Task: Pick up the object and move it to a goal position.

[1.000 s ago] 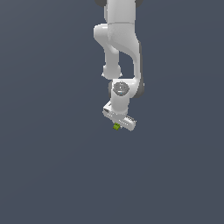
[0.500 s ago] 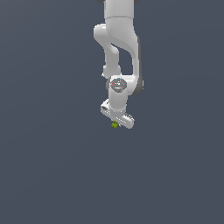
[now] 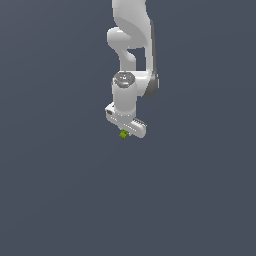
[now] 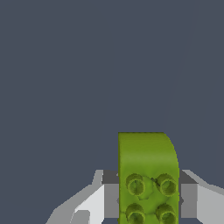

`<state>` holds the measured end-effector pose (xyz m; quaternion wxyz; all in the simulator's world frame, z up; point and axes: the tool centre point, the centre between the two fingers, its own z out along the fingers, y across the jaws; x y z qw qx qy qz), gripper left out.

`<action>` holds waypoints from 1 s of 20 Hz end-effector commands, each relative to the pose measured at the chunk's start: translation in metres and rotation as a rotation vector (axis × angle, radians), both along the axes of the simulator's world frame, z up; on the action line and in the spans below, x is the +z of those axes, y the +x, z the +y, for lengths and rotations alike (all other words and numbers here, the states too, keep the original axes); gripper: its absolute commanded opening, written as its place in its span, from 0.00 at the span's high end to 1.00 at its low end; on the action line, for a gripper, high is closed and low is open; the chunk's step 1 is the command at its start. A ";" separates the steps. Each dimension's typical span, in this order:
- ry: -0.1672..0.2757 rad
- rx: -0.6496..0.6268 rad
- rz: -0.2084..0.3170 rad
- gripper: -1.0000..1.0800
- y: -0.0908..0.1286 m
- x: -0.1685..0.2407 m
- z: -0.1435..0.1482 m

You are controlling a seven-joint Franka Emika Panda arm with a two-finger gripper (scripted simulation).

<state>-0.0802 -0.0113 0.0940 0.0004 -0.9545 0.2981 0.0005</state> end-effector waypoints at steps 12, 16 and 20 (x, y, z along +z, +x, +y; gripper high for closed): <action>0.001 -0.001 -0.001 1.00 -0.012 0.132 -0.079; 0.000 -0.001 -0.001 1.00 -0.014 0.162 -0.097; 0.000 -0.001 -0.001 1.00 -0.015 0.185 -0.110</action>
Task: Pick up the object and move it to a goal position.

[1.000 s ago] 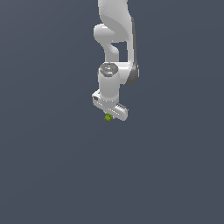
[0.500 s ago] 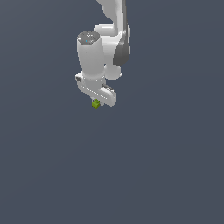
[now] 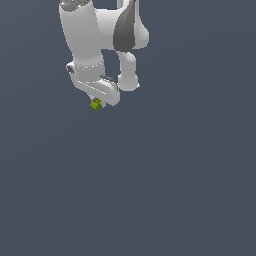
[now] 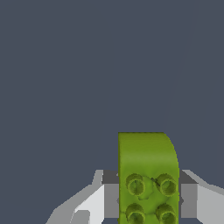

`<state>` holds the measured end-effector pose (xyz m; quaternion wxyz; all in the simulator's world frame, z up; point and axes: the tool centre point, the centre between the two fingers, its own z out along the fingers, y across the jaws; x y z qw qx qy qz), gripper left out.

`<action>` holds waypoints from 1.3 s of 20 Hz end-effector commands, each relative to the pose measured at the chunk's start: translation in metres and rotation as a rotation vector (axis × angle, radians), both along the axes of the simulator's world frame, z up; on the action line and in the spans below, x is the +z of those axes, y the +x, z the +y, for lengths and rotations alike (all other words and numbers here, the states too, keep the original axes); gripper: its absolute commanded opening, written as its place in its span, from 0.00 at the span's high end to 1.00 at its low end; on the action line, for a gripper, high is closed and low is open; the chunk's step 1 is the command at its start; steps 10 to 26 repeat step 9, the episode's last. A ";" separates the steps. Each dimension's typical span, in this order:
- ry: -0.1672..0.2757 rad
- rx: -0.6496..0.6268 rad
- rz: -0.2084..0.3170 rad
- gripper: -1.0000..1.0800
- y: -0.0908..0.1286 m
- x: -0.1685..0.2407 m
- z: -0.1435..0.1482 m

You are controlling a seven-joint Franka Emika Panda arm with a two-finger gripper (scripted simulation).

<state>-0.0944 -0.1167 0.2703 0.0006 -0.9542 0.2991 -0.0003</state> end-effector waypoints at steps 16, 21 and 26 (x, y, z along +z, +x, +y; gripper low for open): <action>-0.001 0.001 0.001 1.00 0.000 0.028 -0.017; -0.001 0.001 0.001 1.00 0.000 0.028 -0.017; -0.001 0.001 0.001 1.00 0.000 0.028 -0.017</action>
